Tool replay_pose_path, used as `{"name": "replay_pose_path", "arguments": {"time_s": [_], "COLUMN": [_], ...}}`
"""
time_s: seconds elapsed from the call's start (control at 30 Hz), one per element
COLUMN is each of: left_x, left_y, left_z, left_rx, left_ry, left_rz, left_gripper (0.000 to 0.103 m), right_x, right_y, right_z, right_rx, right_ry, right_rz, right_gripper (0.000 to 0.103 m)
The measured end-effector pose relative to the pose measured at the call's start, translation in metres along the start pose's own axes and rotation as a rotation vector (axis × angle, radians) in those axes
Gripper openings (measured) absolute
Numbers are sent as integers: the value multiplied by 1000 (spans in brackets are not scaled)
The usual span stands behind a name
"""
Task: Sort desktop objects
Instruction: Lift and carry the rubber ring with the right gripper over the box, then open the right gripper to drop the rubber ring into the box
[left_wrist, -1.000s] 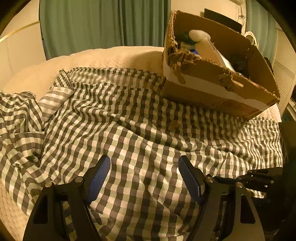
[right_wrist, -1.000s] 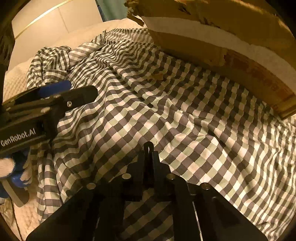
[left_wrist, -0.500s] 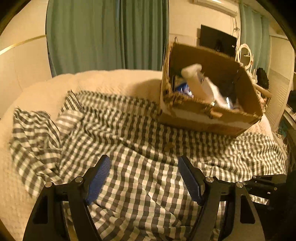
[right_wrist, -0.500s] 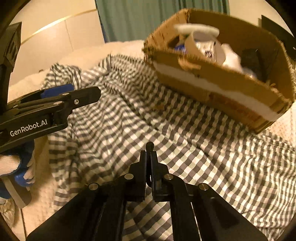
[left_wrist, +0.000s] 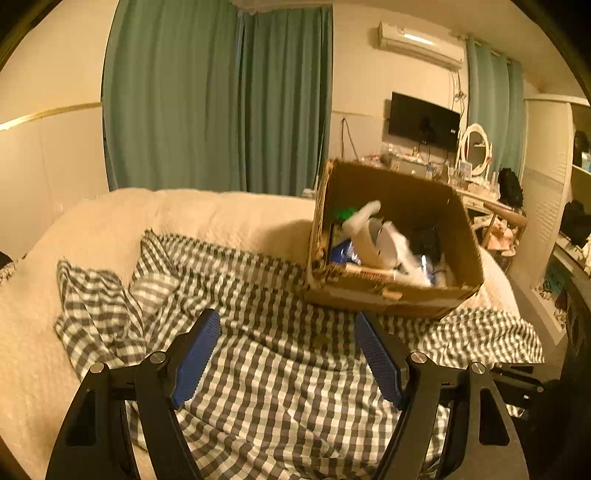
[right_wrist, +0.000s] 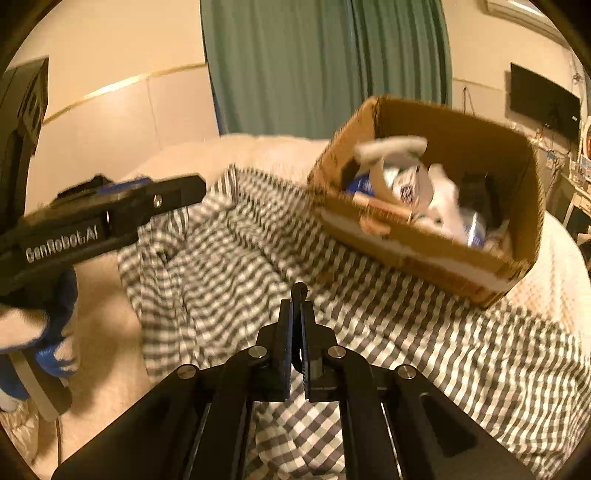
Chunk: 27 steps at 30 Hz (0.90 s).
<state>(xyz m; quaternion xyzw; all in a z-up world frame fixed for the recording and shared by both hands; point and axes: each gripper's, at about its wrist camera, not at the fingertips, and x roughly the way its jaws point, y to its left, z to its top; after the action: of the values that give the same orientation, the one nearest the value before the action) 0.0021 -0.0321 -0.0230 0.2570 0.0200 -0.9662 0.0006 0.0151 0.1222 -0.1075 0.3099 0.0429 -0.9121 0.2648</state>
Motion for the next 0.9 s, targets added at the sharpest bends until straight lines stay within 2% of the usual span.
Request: {"name": "replay_pose_path", "arguments": {"time_s": [0.37,0.57,0.9], "left_x": [-6,7,48], "left_y": [-7,-18,-30], "left_z": [44,71,108], "left_rx": [7,37,43], "left_ry": [-66,-106,-118], "left_rz": [10,4,-38], "left_gripper": [78,78,78], "right_x": [-27,-30,-20], "right_y": [-9,-25,-75], "right_z": [61,83,107], "right_rx": [8,10,49], "right_ry": [-148,-204,-256], "right_rz": [-19,-37,-99], "right_gripper": [3,3,3]}}
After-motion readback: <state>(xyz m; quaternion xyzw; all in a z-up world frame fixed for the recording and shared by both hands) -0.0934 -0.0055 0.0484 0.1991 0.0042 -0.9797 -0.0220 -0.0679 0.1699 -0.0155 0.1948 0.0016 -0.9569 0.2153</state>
